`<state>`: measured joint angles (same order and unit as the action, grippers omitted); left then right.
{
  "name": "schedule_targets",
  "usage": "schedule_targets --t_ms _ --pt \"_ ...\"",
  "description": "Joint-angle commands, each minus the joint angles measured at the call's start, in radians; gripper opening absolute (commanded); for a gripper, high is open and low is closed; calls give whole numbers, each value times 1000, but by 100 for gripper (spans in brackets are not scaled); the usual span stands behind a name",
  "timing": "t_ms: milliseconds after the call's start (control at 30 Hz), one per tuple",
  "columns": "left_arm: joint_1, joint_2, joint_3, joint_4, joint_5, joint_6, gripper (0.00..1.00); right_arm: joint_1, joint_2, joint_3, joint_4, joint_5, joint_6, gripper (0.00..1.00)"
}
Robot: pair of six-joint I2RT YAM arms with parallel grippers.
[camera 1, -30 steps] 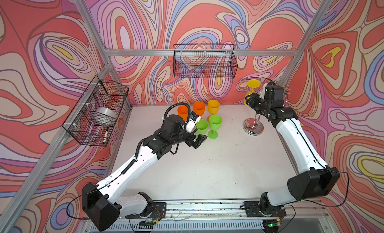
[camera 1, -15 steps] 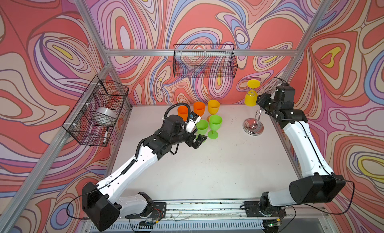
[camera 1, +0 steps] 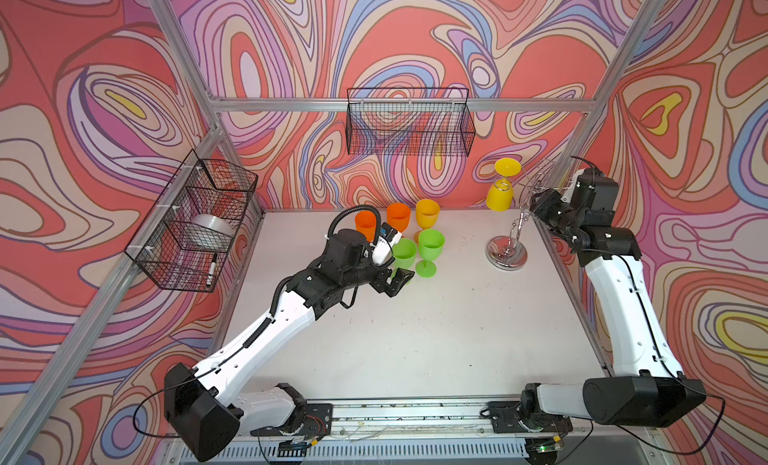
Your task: Take the wine glass off the wine glass rack
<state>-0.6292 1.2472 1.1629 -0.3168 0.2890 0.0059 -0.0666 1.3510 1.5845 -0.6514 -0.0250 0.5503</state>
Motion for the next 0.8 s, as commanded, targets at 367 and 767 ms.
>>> schedule_targets --t_ms 367,767 --pt "-1 -5 -8 21 7 -2 100 148 175 -3 179 -28 110 49" --pt "-1 14 -3 21 4 -4 100 56 66 -58 59 68 62 52"
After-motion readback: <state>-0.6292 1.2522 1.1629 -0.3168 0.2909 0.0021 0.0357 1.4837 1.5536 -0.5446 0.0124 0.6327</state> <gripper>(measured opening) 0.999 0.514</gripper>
